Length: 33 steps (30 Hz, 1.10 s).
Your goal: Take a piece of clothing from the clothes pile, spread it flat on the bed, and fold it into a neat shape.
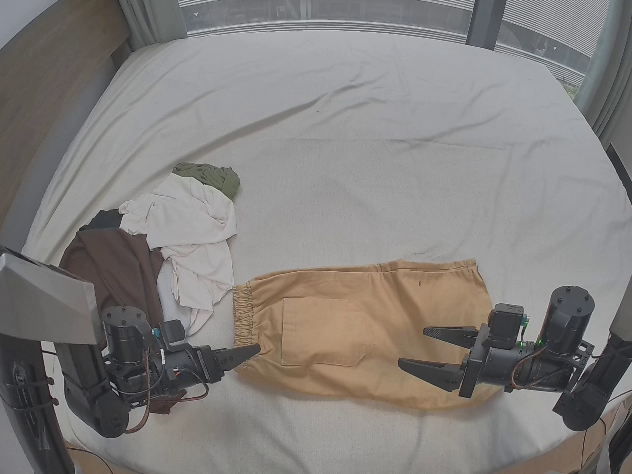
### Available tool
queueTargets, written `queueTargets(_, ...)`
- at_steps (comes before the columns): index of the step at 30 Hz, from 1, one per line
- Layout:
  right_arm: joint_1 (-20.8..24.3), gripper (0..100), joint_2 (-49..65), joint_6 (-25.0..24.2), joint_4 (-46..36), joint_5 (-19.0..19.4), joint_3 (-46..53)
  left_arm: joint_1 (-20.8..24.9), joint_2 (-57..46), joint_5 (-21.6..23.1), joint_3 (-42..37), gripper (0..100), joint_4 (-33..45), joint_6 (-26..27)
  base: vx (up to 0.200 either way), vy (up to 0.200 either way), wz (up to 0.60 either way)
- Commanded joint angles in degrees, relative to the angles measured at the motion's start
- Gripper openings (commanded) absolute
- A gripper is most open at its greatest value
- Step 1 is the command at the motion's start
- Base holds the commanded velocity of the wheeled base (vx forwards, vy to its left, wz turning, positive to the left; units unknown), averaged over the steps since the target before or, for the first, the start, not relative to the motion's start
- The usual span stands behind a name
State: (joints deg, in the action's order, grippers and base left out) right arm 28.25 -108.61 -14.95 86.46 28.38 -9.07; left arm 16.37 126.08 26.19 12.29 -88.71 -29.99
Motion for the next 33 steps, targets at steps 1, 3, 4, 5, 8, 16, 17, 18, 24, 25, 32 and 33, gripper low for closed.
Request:
queueTargets(1, -0.1, 100, 0.2, 0.0, 0.1, 0.0, -0.1, 0.9, 3.2, -0.2, 0.2, 100, -0.1, -0.1, 0.000, 0.000, 0.00)
queueTargets(3, -0.1, 100, 0.1, 0.0, 0.1, 0.0, -0.1, 1.2, 3.8, -0.2, 0.1, 100, 0.0, -0.2, 0.000, 0.000, 0.00)
queueTargets(4, -0.1, 100, 0.1, 0.0, 0.1, 0.0, -0.1, 1.2, 3.8, -0.2, 0.1, 100, 0.0, -0.2, 0.000, 0.000, 0.00)
queueTargets(5, -0.1, 100, 0.2, 0.0, 0.1, 0.0, -0.2, 1.6, 4.9, -0.2, 0.1, 100, -0.1, -0.2, 0.000, 0.000, 0.00)
queueTargets(8, -0.1, 100, 0.2, 0.0, 0.1, 0.0, -0.3, 2.1, 6.2, -0.2, 0.6, 100, -0.1, -0.2, 0.000, 0.000, 0.00)
queueTargets(16, 0.0, 100, 0.2, 0.0, 0.2, 0.0, -0.4, 3.1, 6.5, -0.3, 3.5, 100, -0.1, -4.8, 0.000, 0.000, 0.00)
queueTargets(17, 0.1, 100, 0.2, 0.0, 0.3, 0.0, -0.4, 3.1, 6.3, -0.3, 4.3, 100, -0.1, -6.1, 0.000, 0.000, 0.00)
queueTargets(18, 0.1, 100, 0.2, 0.0, 0.3, 0.0, -0.4, 3.1, 6.3, -0.4, 4.7, 100, -0.1, -6.7, 0.000, 0.000, 0.00)
queueTargets(24, 0.1, 100, 0.1, 0.1, 1.5, 0.0, -0.2, 4.0, 6.2, -4.9, 9.1, 100, -0.1, -12.9, 0.000, 0.000, 0.00)
queueTargets(25, 0.1, 100, 0.1, 0.1, 1.5, 0.0, -0.2, 4.2, 6.2, -5.6, 10.0, 100, -0.1, -14.0, 0.000, 0.000, 0.00)
queueTargets(32, 0.1, 100, 0.0, 0.1, 1.5, 0.0, -0.1, 4.1, 5.8, -6.8, 11.4, 100, -0.1, -15.4, 0.000, 0.000, 0.00)
queueTargets(33, 0.2, 100, 0.0, 0.1, 1.5, 0.0, -0.1, 4.1, 5.8, -6.8, 11.4, 100, -0.1, -15.4, 0.000, 0.000, 0.00)
